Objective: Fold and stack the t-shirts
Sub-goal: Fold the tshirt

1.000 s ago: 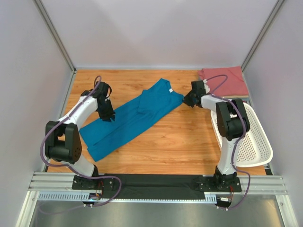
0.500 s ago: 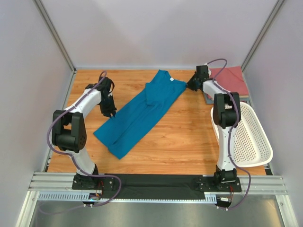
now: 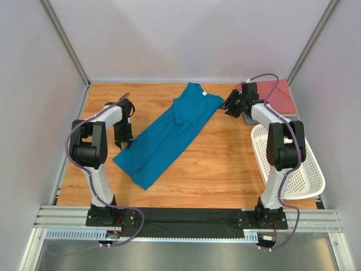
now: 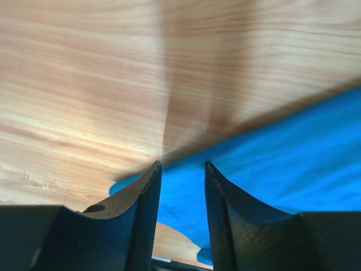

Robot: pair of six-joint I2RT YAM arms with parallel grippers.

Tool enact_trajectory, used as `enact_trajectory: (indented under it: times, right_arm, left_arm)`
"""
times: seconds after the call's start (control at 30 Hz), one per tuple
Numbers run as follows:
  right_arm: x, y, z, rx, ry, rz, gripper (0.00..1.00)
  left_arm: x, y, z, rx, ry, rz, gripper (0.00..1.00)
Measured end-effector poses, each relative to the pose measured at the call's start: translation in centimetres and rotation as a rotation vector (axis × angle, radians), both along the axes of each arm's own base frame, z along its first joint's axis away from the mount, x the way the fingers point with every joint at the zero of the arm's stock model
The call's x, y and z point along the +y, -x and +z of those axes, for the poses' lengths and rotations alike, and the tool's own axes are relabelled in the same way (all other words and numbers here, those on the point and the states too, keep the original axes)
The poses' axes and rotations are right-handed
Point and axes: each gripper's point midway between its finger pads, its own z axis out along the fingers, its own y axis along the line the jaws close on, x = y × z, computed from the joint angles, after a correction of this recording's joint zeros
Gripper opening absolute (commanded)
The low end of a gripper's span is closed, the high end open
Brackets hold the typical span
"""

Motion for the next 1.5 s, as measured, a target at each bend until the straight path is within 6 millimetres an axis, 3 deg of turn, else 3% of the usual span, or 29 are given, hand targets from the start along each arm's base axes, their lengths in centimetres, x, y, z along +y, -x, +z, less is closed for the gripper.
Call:
enact_trajectory:
  times: [0.2,0.37,0.47,0.57,0.67,0.83,0.97,1.17,1.3,1.4,1.5]
  right_arm:
    - [1.6,3.8,1.9,-0.032,-0.05,0.046,0.48]
    - [1.7,5.5,0.5,0.005,-0.066,0.044,0.5]
    - [2.0,6.2,-0.7,0.022,-0.098,0.029,0.57]
    - [2.5,6.6,-1.4,0.03,-0.127,0.022,0.57]
    - [3.7,5.8,-1.4,0.011,-0.142,0.032,0.58]
    - [6.8,2.5,-1.3,-0.048,-0.153,0.076,0.61]
    - [8.4,0.5,-2.2,-0.054,-0.142,0.086,0.61]
    - [8.7,-2.7,-4.6,-0.03,-0.111,0.056,0.58]
    - [8.8,-4.7,-4.6,-0.043,-0.099,0.045,0.56]
    - [8.7,-5.5,-4.9,-0.046,-0.081,0.046,0.46]
    - [8.6,-6.4,-5.3,-0.051,-0.062,0.053,0.27]
  left_arm:
    - [2.0,2.1,-0.8,0.06,-0.014,0.101,0.43]
    - [3.2,4.6,-0.9,0.104,0.001,0.216,0.43]
    - [3.7,7.0,-0.9,0.126,0.025,0.295,0.43]
    - [4.4,9.5,-0.7,0.141,0.033,0.368,0.44]
    - [4.3,9.8,0.2,0.126,0.039,0.375,0.44]
    - [3.3,6.7,3.7,-0.032,0.09,0.342,0.44]
    - [1.3,4.6,6.2,-0.135,0.16,0.282,0.44]
    - [-2.1,4.0,6.8,-0.154,0.244,0.164,0.45]
    - [-4.5,4.3,7.1,-0.149,0.314,0.082,0.45]
    - [-5.9,4.7,7.3,-0.143,0.343,0.02,0.45]
    - [-7.5,5.0,7.7,-0.147,0.375,-0.029,0.44]
